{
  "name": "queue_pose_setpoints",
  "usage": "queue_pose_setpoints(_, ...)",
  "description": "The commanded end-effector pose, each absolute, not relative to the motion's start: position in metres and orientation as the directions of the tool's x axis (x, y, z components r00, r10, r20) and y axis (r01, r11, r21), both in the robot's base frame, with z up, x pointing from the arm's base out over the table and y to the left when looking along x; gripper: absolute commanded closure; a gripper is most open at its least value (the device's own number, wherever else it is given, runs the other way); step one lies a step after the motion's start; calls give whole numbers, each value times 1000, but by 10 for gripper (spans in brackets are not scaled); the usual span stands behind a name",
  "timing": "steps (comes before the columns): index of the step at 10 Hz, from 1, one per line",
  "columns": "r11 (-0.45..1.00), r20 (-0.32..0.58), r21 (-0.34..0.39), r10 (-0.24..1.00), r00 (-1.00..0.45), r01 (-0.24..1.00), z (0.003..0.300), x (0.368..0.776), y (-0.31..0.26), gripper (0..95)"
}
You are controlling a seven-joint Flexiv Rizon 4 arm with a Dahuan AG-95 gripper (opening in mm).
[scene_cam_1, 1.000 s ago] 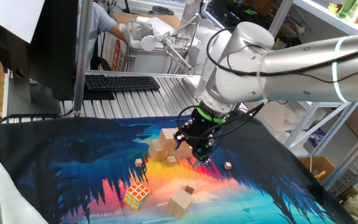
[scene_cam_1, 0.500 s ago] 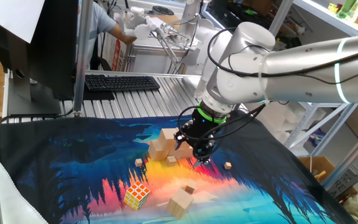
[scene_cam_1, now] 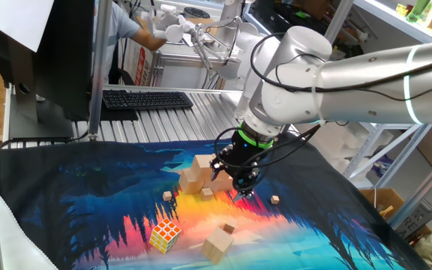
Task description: Stack the blocks into a pyramid shape
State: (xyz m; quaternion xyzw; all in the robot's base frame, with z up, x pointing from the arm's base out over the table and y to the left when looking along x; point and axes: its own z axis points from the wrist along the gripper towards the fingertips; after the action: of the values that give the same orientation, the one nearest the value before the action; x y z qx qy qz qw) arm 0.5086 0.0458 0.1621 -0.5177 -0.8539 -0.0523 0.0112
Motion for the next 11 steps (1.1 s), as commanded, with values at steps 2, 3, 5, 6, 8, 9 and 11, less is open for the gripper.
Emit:
queue_pose_setpoints(2,394,-3,26,919,-394,919,124,710,28,190)
queue_pose_setpoints(3,392,-3,26,920,-392,920,120,702,30,190)
queue_pose_setpoints(5,386,0,32,922,-386,922,111,686,36,190)
queue_pose_setpoints(6,379,1,31,925,-379,925,109,682,37,190)
queue_pose_setpoints(8,374,21,32,927,-375,927,115,680,37,190)
queue_pose_setpoints(9,369,28,32,929,-370,929,117,680,36,190)
queue_pose_setpoints(11,358,37,35,933,-359,933,119,679,37,190)
